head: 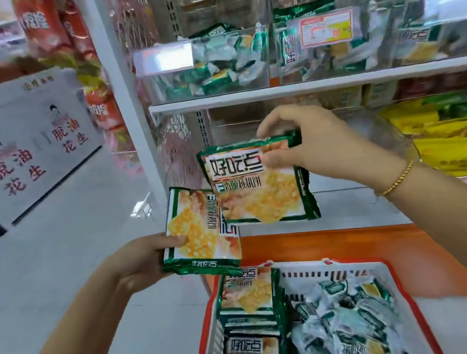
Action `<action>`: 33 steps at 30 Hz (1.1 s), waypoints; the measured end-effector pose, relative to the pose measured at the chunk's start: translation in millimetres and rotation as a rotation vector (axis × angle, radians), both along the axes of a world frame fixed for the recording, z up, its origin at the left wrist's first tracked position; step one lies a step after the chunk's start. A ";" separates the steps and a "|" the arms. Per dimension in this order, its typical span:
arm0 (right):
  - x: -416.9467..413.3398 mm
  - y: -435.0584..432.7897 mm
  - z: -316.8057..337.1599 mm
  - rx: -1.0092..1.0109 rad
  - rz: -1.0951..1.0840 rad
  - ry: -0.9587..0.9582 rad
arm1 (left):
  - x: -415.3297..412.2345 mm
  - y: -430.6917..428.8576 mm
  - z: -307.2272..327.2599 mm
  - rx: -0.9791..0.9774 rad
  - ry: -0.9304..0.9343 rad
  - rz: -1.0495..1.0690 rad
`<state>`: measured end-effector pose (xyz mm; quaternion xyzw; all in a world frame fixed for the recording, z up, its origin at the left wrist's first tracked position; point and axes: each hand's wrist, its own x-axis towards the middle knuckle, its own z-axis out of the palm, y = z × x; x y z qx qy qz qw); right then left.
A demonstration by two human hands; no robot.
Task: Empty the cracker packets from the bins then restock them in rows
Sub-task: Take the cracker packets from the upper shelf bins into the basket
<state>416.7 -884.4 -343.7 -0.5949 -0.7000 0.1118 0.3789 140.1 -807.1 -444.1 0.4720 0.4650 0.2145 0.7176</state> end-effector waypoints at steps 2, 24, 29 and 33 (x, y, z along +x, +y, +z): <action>13.9 10.2 -21.2 -0.212 0.015 0.214 | -1.9 -1.1 -14.7 -0.043 -0.006 -0.014; 98.6 -21.6 -212.4 -0.946 0.003 0.940 | 36.3 -133.8 -146.7 -0.713 -0.043 0.298; 93.8 -19.0 -241.1 -1.067 0.013 0.938 | 71.0 -151.0 -193.3 -0.758 -0.196 0.672; 90.6 -29.4 -263.1 -1.146 -0.031 0.989 | 80.2 -140.5 -221.8 -0.664 -0.112 0.829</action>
